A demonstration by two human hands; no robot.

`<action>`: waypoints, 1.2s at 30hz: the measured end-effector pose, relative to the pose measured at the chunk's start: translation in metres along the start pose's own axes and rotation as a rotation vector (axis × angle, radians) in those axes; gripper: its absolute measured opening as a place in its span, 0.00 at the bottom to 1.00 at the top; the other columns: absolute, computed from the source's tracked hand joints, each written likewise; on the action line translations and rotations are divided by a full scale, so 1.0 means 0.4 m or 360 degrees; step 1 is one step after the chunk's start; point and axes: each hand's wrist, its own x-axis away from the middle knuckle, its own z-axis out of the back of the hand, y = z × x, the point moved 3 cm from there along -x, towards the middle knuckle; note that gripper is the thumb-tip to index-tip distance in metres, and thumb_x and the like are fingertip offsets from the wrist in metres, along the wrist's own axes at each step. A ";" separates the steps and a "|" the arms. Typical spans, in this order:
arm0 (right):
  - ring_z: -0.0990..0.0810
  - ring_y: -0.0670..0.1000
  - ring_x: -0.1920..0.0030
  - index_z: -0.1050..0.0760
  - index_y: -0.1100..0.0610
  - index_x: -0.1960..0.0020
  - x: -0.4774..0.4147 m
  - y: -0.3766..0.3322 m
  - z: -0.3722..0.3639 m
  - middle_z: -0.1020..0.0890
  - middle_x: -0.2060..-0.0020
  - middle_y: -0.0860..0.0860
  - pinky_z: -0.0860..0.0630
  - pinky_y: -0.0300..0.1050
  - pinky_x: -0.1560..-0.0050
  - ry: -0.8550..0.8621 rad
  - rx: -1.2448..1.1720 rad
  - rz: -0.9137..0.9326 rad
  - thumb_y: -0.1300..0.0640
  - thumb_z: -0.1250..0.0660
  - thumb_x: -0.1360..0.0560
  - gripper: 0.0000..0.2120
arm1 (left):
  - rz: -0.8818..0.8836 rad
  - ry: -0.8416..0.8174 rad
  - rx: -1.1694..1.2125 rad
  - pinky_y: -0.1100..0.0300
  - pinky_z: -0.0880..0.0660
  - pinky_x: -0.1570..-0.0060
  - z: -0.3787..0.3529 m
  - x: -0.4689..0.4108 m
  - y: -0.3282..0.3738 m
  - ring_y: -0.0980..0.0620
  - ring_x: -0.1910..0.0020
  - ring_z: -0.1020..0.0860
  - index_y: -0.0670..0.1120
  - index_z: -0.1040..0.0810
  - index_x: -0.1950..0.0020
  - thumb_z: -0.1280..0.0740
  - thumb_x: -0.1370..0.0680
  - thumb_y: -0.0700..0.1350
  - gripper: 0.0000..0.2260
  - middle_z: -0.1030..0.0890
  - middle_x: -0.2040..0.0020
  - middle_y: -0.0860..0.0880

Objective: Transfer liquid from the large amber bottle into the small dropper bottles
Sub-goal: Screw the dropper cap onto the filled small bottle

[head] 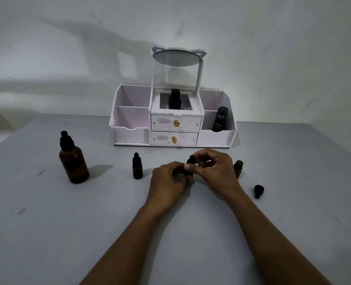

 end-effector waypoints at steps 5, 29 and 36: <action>0.16 0.46 0.56 0.15 0.54 0.47 0.001 -0.001 0.006 0.13 0.55 0.47 0.19 0.39 0.55 -0.0038 -0.0039 0.0043 0.62 0.22 0.30 0.12 | 0.0050 -0.0001 0.0024 0.59 0.23 0.43 -0.008 -0.001 -0.008 0.58 0.50 0.19 0.52 0.17 0.44 0.27 0.28 0.49 0.13 0.16 0.48 0.56; 0.17 0.44 0.60 0.15 0.54 0.49 0.005 -0.009 -0.001 0.14 0.58 0.45 0.19 0.37 0.56 -0.0012 0.0094 0.0088 0.61 0.21 0.31 0.12 | 0.0004 0.0008 -0.0021 0.65 0.24 0.45 -0.005 -0.004 -0.007 0.59 0.51 0.20 0.52 0.17 0.44 0.27 0.27 0.50 0.13 0.16 0.49 0.55; 0.17 0.46 0.62 0.15 0.55 0.52 0.007 -0.011 0.000 0.14 0.60 0.45 0.19 0.36 0.57 0.0029 0.0088 0.0049 0.58 0.19 0.33 0.11 | 0.0019 0.0007 -0.0048 0.61 0.22 0.45 -0.009 -0.007 -0.010 0.59 0.51 0.19 0.52 0.17 0.44 0.27 0.27 0.50 0.12 0.16 0.50 0.55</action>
